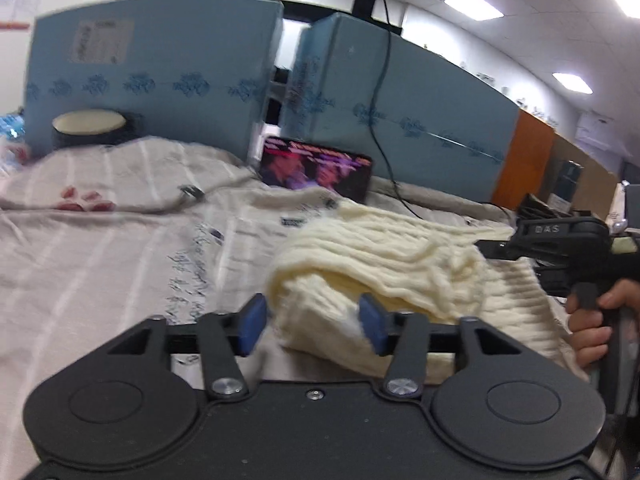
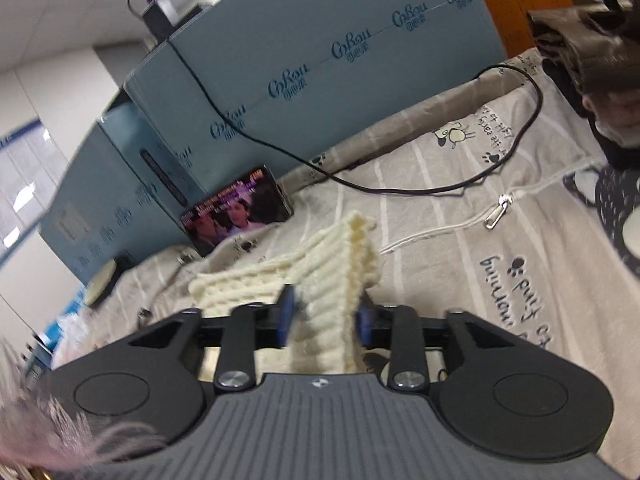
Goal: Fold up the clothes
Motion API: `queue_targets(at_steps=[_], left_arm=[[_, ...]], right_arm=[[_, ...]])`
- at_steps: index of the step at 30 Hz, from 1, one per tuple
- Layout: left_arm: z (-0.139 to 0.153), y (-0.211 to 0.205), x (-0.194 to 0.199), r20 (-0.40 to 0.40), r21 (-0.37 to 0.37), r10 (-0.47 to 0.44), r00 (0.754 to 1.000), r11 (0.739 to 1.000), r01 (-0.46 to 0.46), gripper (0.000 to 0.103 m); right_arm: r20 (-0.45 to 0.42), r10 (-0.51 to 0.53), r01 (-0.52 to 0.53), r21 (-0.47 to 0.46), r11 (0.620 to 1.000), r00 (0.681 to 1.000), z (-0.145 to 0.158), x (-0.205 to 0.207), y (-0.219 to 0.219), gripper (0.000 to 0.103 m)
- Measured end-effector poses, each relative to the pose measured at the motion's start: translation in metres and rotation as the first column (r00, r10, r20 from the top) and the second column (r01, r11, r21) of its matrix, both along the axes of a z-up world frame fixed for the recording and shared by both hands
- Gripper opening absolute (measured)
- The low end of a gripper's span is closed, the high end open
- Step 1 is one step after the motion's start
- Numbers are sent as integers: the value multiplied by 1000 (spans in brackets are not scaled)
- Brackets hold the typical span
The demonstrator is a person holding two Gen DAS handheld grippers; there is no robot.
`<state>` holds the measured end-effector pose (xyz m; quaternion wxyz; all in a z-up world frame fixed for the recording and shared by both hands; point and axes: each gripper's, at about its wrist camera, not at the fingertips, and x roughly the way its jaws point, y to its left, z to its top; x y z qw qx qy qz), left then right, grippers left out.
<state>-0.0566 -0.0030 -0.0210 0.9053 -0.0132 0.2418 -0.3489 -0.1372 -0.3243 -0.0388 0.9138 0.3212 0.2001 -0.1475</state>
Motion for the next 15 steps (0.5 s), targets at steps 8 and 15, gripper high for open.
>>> queue_targets(at_steps=[8,15], left_arm=[[28,-36,-21,209,67,-110,972,993,98,89],[10,-108,-25,166,259,-305,938,931,257,91]], right_arm=[[44,33,-37,76,996,998,-12,0,-6,66],[97,-4,-9,136,991,995,-12,-17,-17,71]])
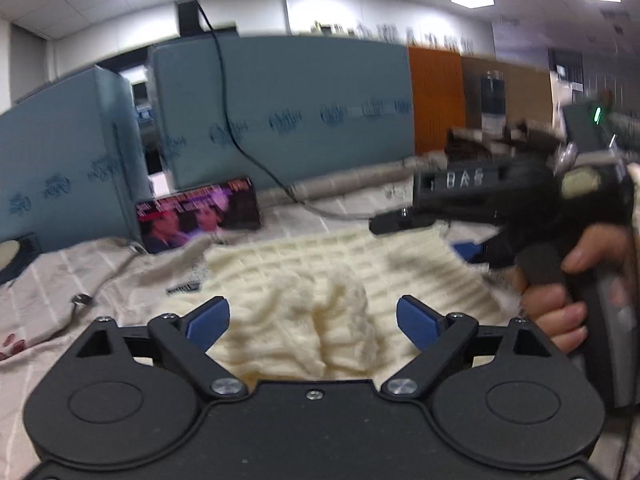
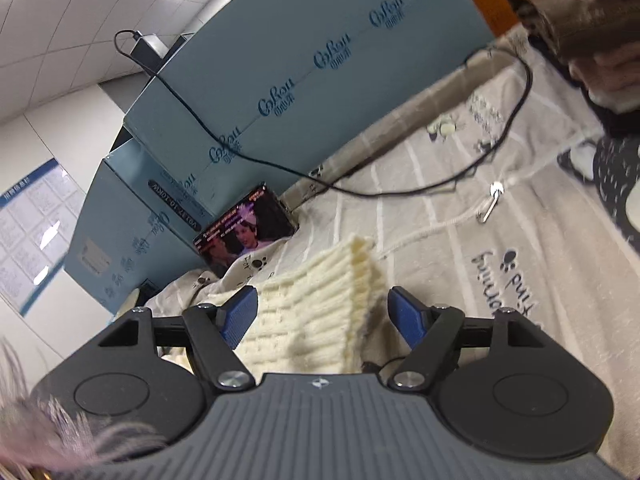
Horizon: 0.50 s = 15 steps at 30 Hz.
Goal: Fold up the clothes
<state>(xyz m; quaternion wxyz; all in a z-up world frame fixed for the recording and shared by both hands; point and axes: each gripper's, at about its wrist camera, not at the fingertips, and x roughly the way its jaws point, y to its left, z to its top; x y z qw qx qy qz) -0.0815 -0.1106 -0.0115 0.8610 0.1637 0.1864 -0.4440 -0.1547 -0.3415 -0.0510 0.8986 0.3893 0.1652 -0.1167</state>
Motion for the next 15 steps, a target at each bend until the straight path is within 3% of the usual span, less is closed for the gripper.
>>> queue_targets(at_steps=[3,5,6,8,9,11,13,15], left_arm=[[-8,-6,8,12,14,20,1000,1000,-20,89],[-6,-2,12,4,-13,33,999,999,-33,80],[-5,2,15,1,-27,41,999,999,-41,70],[-3,8,21,-12,-57,56,998,997,-57,53],[-2,11,24,-17,-71,59,998,996,-60,49],[2,16,25,5,-93,74,997,993,-73,27],[7,23,28,26,-126,96,995,988,-92,24],[16,34,31,69,-176,143,987,976,-129,22]], right_arm=[[-22,53,-53,27,998,998,-4,6,2,71],[-33,86,-85,18,996,996,-6,10,6,71],[-35,99,-99,12,995,994,-6,11,8,69],[-41,126,-126,1,992,991,-7,14,12,61],[-44,139,-139,-5,990,989,-7,15,14,53],[-48,148,-150,-28,988,988,-7,17,18,37],[-52,140,-143,-63,988,989,-7,16,21,25],[-20,148,-149,-84,985,989,-3,14,22,21]])
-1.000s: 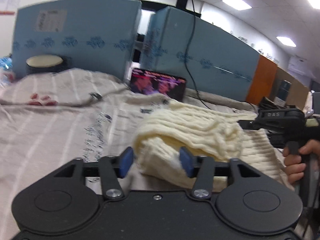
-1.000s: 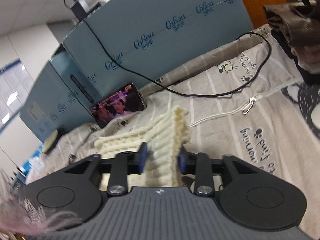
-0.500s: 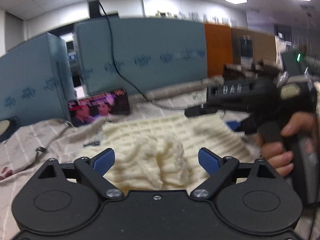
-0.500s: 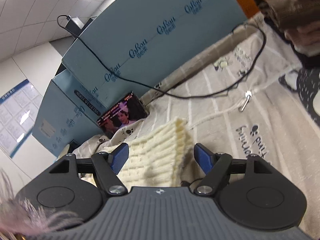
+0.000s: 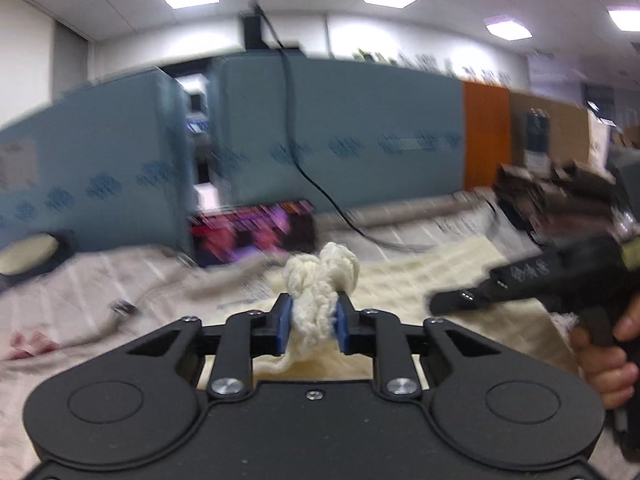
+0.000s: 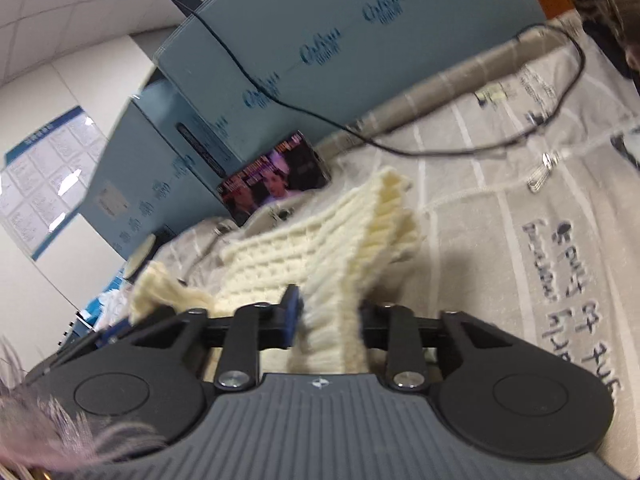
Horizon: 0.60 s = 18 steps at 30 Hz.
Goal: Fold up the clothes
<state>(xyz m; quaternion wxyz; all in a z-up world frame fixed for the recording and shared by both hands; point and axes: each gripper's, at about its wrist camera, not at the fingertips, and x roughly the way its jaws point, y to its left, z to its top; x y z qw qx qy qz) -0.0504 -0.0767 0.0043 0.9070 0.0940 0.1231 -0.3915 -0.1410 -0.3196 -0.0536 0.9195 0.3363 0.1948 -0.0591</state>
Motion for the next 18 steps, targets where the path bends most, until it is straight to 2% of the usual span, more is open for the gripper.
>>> queue_targets(at_steps=[3,6,9,11,14,16,18], left_arm=[[19,23,10,73,-81,83,994,994,-78,22],[39,46,32,83,-160,175,981,974,-160,21],[48,69,64,-26,-237,226,974,945,-225,21],[44,79,88,-147,-267,215,965,931,-248,22],[26,79,117,-294,-258,162,942,936,-241,22],[13,73,125,-310,-225,145,940,949,-220,24],[-1,65,132,-313,-146,175,933,962,-229,26]], right_arm=[[27,18,-17,-43,999,999,11,-3,3,19],[65,4,3,-110,994,998,33,-10,5,18],[113,-57,76,-170,983,992,59,-21,1,18],[128,-94,115,-166,979,987,71,-24,-9,18],[75,-130,139,-133,981,989,69,-16,-25,18],[5,-123,123,-118,985,992,52,-4,-32,18],[-43,-111,106,-100,989,993,30,6,-40,18]])
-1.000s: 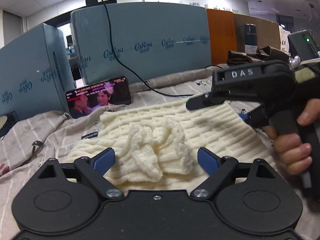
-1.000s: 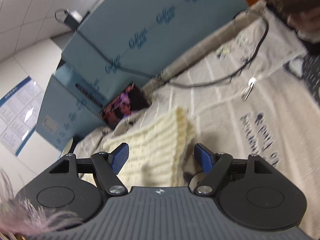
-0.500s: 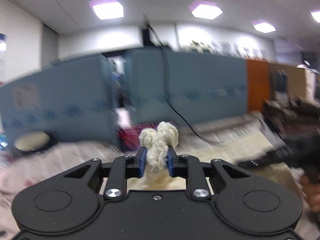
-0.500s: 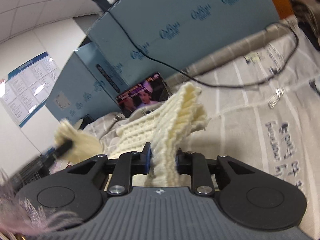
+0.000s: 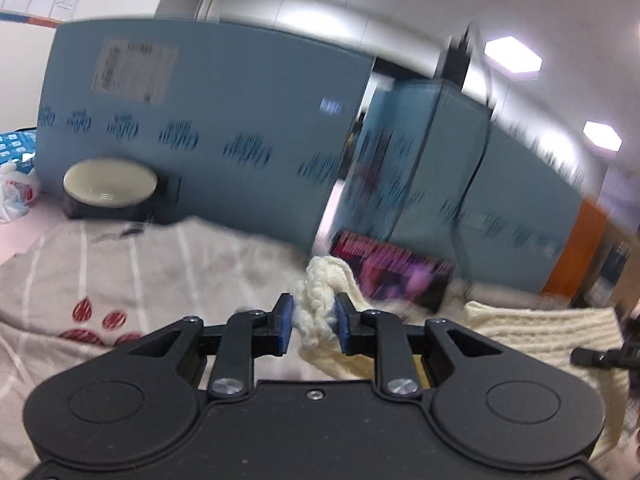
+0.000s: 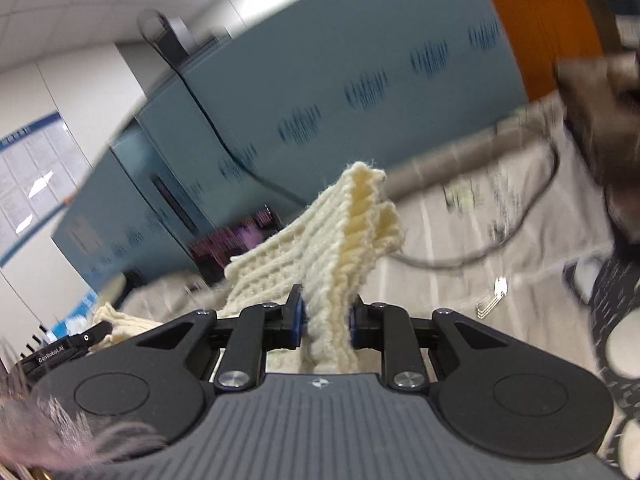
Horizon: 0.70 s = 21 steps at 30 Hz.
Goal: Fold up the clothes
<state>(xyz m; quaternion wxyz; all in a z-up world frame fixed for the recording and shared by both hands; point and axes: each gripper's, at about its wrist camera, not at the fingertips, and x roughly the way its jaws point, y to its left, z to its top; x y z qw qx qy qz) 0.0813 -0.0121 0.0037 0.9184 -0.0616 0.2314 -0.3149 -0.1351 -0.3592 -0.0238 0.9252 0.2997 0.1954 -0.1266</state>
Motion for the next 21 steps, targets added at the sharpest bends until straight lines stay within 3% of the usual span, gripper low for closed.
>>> queue_targets(at_steps=[2,5,7,8,9,12,14,17,21], left_arm=[[-10,-4,6,13,86,43,999,995,-44,26],[-18,-3,8,120,220,162,980,958,-185,31],[-15,4,12,115,191,194,974,958,-214,33],[-13,8,14,106,167,197,975,963,-213,36],[-10,7,12,106,150,182,978,969,-197,38],[-4,-1,-4,121,95,75,990,992,-87,61],[-3,-10,-18,138,84,-20,990,996,9,94],[-9,-29,-37,198,136,-127,972,985,101,102],[-23,-58,-33,142,264,-175,974,955,134,103]], right_arm=[[-43,-17,18,5,1000,999,-19,4,-7,20],[-66,-18,20,23,1000,998,-29,4,-18,33],[-84,-23,18,-61,998,996,-23,4,-18,50],[-90,-30,20,-111,994,996,-20,4,-18,53],[-89,-36,25,-131,991,995,-19,4,-19,56],[-76,-55,43,-148,988,996,-17,5,-30,61],[-63,-66,54,-177,983,996,-14,5,-33,64],[-56,-48,34,-236,971,997,-10,7,-33,79],[-85,-1,-25,-302,953,996,-7,19,-29,77]])
